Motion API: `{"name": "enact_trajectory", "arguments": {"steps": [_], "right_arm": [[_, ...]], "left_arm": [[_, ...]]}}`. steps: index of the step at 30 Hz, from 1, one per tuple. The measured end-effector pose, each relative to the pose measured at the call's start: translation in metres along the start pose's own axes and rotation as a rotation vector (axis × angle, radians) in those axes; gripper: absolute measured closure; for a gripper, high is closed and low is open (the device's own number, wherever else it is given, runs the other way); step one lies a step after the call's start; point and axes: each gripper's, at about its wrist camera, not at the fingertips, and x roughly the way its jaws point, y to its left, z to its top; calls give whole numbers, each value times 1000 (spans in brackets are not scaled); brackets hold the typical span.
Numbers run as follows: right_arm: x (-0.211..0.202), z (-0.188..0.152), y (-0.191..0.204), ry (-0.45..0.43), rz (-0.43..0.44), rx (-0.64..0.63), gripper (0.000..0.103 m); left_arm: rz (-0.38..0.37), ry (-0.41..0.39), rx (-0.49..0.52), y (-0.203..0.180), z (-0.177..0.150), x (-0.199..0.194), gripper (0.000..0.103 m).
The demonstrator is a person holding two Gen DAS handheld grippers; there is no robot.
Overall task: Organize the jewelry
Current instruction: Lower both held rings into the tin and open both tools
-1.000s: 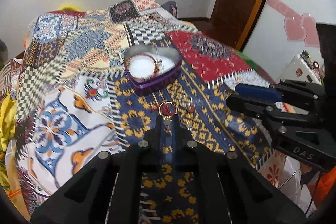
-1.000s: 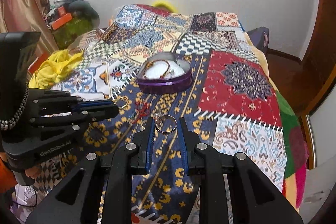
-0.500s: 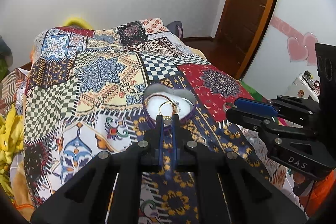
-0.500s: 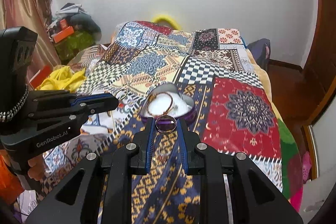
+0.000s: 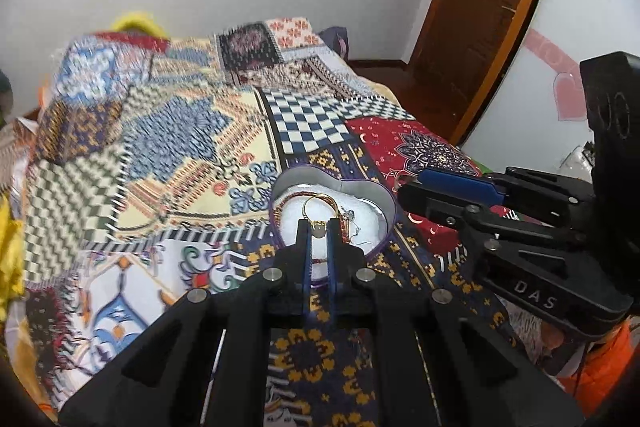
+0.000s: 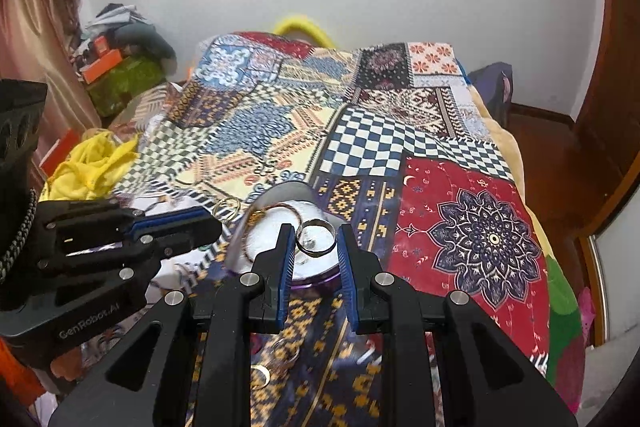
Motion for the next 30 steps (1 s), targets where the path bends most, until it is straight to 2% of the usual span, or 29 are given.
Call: {"name": "enact_trajectory", "arguments": {"steps": [7,15,24,30], "right_arm": [[19,7,-6,47,32,-1,84],[35,6,-10,109,58,11,84],[33,6,-6,129,72,-13,83],[20,7,-4,117,38,-24,83]], "left_arm": [[6,45,2,5,4,24,98],[13,52,40,2,9,30,98],[19,40,71,-6,5,22,98],[36,19,72,-9,5,4,97]]}}
